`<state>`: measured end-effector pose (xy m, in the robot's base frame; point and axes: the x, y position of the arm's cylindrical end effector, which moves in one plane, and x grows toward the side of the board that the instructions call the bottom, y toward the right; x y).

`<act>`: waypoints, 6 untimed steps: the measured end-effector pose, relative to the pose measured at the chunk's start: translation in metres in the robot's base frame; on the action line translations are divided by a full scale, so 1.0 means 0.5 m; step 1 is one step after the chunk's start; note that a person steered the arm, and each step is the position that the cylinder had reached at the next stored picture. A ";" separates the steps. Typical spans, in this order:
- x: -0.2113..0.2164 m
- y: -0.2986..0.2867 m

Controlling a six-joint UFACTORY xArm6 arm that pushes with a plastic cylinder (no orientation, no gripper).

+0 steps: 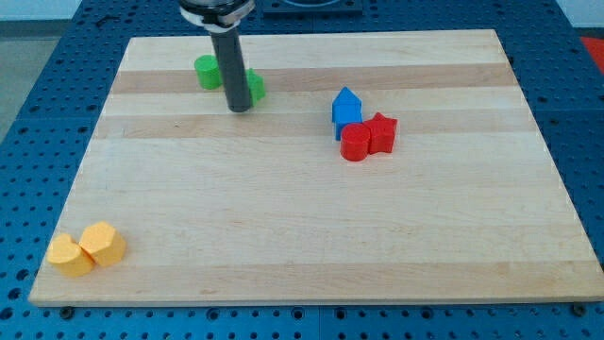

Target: Push green star to the top center

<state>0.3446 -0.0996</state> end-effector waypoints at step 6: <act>-0.164 0.103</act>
